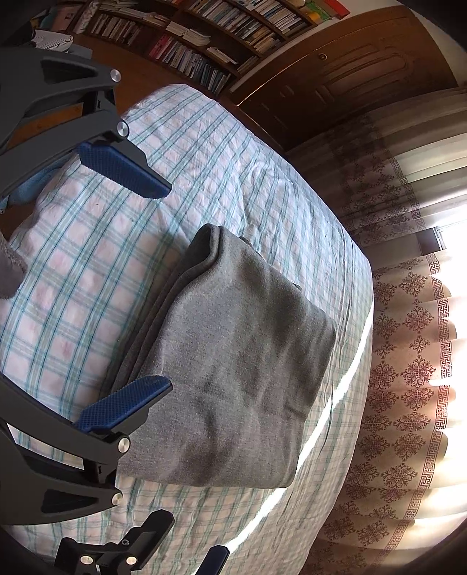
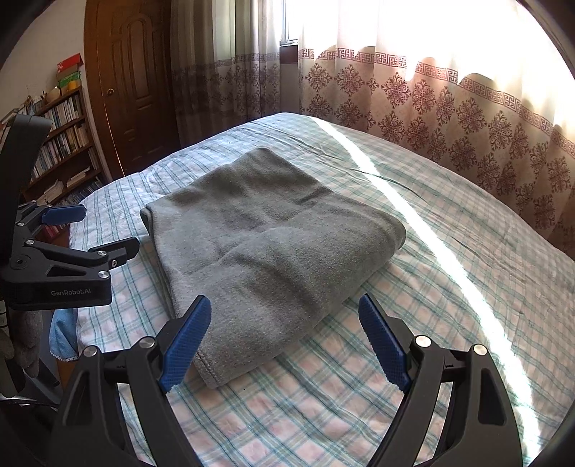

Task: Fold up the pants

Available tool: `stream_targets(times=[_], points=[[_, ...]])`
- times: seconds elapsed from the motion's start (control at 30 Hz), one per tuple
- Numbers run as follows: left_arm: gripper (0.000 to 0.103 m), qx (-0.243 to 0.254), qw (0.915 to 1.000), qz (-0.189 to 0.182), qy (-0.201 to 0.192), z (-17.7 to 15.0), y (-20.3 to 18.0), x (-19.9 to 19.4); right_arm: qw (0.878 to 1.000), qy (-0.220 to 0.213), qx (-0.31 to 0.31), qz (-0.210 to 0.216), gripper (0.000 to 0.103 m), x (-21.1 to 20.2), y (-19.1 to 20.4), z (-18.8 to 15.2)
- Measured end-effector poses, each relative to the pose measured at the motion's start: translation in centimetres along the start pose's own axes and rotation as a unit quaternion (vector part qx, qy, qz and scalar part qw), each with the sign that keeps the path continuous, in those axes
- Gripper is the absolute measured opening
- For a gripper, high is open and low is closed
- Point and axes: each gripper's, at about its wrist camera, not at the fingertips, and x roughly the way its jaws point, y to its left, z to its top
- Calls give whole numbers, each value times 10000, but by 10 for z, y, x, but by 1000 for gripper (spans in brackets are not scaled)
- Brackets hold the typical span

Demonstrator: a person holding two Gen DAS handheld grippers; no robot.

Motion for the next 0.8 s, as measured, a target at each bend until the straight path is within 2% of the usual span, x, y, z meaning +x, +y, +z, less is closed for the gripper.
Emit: stream_targets(times=[0.33,0.63,0.8], points=[[100,59,10000,38,61,-1,0,2,10000,11,4,-31,84,1,4,0],[100,194,9997,-106,-35,-2,-2,2,9999,64,93,-91,84,2,2,-6],[100,19,9999,-160,42,0,4,9,9997,132,195,-109,84,8,0,-8]])
